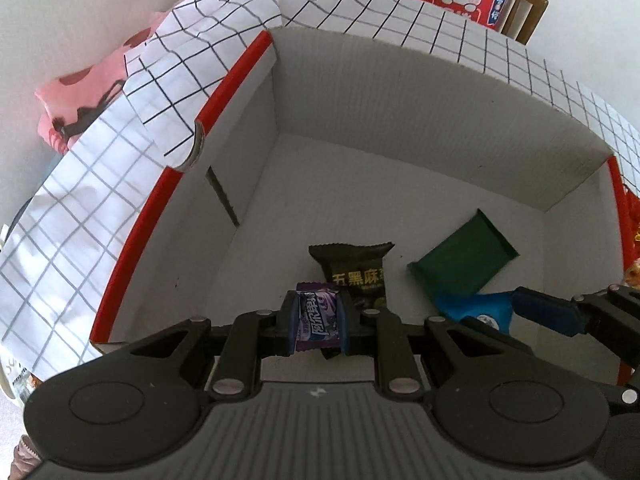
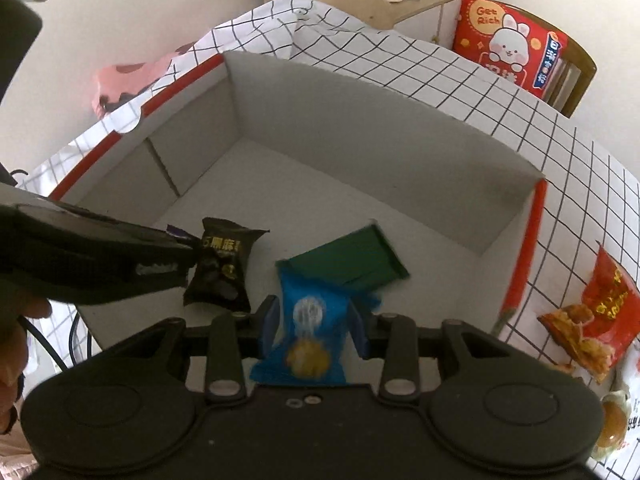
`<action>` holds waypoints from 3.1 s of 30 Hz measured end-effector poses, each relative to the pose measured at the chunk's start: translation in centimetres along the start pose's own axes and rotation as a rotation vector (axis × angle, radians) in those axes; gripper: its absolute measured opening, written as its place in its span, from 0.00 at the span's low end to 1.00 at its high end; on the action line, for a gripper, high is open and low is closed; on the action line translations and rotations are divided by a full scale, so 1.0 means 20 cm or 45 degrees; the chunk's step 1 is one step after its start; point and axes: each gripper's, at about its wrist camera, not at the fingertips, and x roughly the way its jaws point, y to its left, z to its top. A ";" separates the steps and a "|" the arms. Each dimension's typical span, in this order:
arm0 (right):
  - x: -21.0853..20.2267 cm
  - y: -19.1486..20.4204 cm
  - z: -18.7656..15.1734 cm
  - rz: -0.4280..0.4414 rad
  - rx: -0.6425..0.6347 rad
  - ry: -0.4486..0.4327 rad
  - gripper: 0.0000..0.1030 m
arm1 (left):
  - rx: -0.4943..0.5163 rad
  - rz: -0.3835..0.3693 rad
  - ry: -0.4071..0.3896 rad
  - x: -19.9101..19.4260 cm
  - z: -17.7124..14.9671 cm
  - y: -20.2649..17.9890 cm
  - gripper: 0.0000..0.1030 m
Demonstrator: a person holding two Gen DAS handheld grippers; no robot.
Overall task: Organize snacks
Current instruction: 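Open the left tool releasing the purple candy while the right tool releases the blue packet, then withdraw both tools from the box toward the remaining snacks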
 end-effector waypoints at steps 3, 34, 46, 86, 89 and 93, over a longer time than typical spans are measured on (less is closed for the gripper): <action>0.00 0.01 0.00 -0.007 -0.006 -0.011 0.37 | -0.015 -0.017 0.003 0.01 0.00 0.02 0.19; -0.47 -0.10 -0.11 0.120 0.136 -0.233 0.65 | -0.001 -0.143 -0.314 -0.46 -0.20 0.01 0.49; -0.74 -0.20 -0.25 0.203 0.187 -0.373 0.80 | 0.058 -0.194 -0.435 -0.66 -0.33 -0.09 0.55; -0.96 -1.16 -0.94 -0.094 0.357 -0.456 0.98 | 0.400 -0.387 -0.365 -0.50 -0.53 -1.17 0.71; -0.91 -1.25 -0.93 -0.099 0.348 -0.425 0.98 | 0.409 -0.398 -0.311 -0.44 -0.50 -1.23 0.71; -0.83 -1.35 -0.91 -0.091 0.346 -0.380 0.95 | 0.416 -0.395 -0.255 -0.34 -0.45 -1.30 0.71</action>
